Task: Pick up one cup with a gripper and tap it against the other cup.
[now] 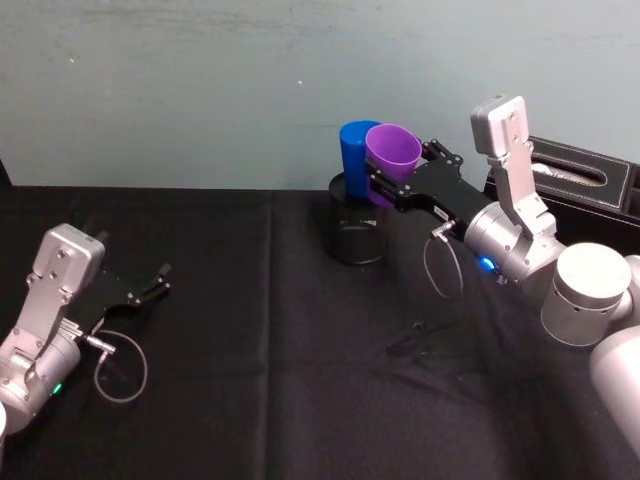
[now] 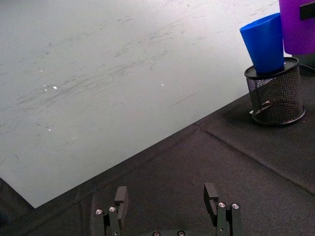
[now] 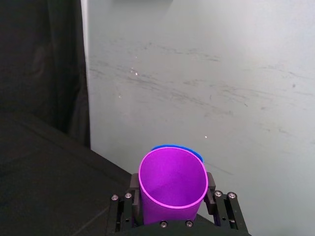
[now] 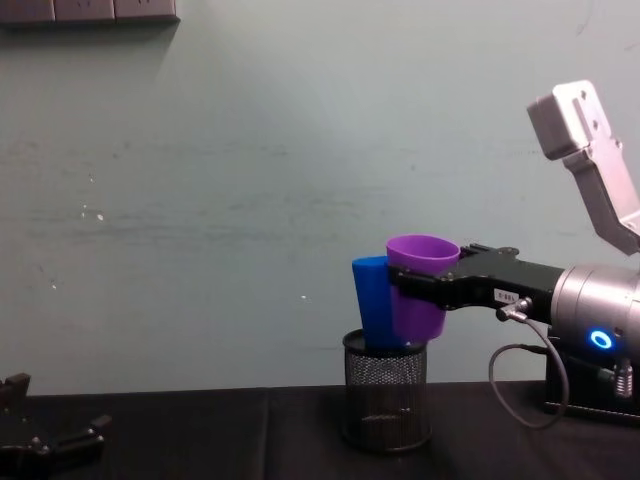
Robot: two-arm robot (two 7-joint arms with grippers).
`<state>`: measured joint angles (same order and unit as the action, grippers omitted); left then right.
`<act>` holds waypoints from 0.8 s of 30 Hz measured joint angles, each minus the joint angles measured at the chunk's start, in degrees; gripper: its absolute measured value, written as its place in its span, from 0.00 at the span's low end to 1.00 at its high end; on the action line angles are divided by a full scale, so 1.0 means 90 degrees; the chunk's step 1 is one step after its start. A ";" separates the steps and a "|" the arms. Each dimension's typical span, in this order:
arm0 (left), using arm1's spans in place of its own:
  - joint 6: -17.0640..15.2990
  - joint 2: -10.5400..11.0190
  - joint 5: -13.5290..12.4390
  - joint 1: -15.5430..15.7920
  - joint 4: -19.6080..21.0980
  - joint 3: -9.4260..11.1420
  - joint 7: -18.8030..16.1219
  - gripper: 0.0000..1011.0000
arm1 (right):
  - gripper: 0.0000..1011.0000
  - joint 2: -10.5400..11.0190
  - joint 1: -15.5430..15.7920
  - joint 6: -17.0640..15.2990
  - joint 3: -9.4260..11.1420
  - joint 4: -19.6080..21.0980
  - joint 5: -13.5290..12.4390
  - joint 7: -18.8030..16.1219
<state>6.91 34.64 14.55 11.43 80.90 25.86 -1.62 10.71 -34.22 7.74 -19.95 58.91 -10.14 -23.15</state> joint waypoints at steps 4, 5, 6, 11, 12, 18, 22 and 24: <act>0.0000 0.0000 0.0000 0.0000 0.0000 0.0000 0.0000 1.00 | 0.74 0.0012 0.0005 -0.0005 0.0006 0.0036 -0.0011 -0.0026; 0.0000 0.0000 0.0000 0.0001 0.0000 0.0000 0.0000 1.00 | 0.74 0.0015 0.0006 -0.0006 0.0007 0.0039 -0.0015 -0.0028; 0.0000 0.0000 0.0000 0.0000 0.0000 0.0000 0.0000 1.00 | 0.74 0.0021 0.0010 -0.0010 0.0009 0.0048 -0.0020 -0.0031; 0.0000 0.0000 0.0000 0.0000 0.0000 0.0000 0.0000 1.00 | 0.74 0.0054 0.0063 -0.0054 0.0016 0.0132 -0.0037 -0.0042; 0.0000 0.0000 0.0000 0.0000 0.0000 0.0000 0.0000 1.00 | 0.74 0.0063 0.0076 -0.0067 0.0016 0.0147 -0.0038 -0.0045; 0.0000 0.0000 0.0000 0.0000 0.0000 0.0000 0.0000 1.00 | 0.74 0.0138 0.0206 -0.0182 0.0019 0.0342 -0.0070 -0.0055; 0.0000 0.0000 0.0000 0.0000 0.0000 0.0000 0.0000 1.00 | 0.74 0.0228 0.0418 -0.0286 0.0061 0.0656 -0.0135 -0.0050; 0.0000 0.0000 0.0000 0.0000 0.0000 0.0000 0.0000 1.00 | 0.74 0.0264 0.0491 -0.0327 0.0071 0.0767 -0.0149 -0.0048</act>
<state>6.91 34.65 14.55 11.43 80.90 25.86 -1.62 13.08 -29.80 4.80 -19.31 65.81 -11.48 -23.58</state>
